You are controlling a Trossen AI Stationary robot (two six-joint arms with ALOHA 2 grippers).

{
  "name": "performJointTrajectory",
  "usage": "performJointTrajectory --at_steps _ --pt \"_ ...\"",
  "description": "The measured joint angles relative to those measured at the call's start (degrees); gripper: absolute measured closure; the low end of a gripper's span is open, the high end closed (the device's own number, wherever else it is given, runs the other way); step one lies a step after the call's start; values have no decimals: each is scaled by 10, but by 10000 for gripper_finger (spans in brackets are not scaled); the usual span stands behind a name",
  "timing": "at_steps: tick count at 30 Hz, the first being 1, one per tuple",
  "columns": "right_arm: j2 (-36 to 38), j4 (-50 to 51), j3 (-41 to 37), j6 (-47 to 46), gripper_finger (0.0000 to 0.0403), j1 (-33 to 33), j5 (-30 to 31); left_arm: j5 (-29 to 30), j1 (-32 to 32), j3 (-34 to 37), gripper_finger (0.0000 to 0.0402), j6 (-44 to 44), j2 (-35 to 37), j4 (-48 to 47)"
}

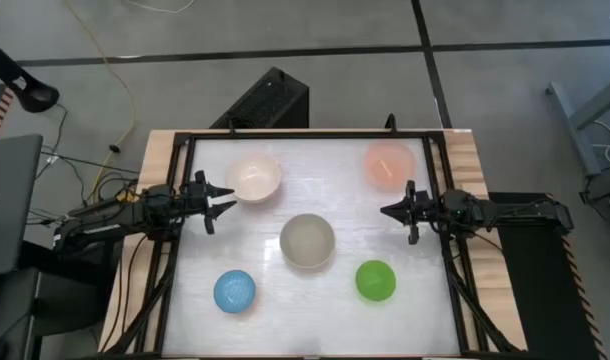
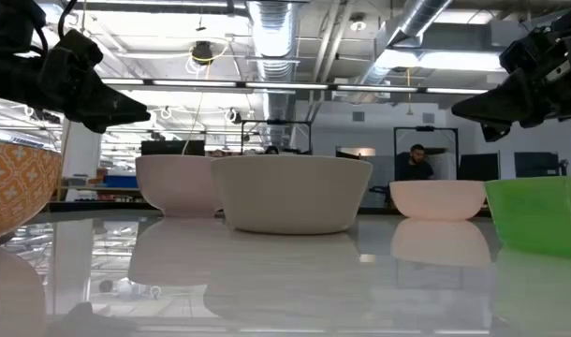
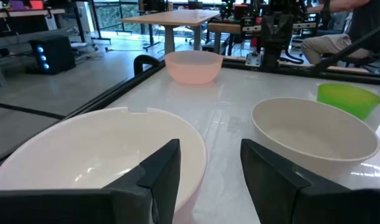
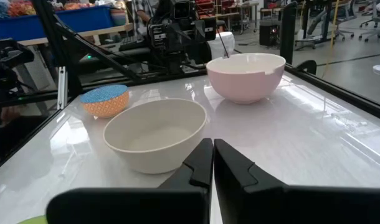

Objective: Nest bowls inside each other

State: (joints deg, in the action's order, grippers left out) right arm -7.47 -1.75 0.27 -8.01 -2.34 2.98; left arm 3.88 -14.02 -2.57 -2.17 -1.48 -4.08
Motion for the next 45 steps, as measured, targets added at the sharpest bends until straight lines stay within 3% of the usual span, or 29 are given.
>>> performJointTrajectory --at_steps 38,45 --pt "0 -1 0 0 367 0 0 0 0 0 244 0 0 0" --pt "0 -52 0 0 367 0 2 0 0 0 244 0 0 0"
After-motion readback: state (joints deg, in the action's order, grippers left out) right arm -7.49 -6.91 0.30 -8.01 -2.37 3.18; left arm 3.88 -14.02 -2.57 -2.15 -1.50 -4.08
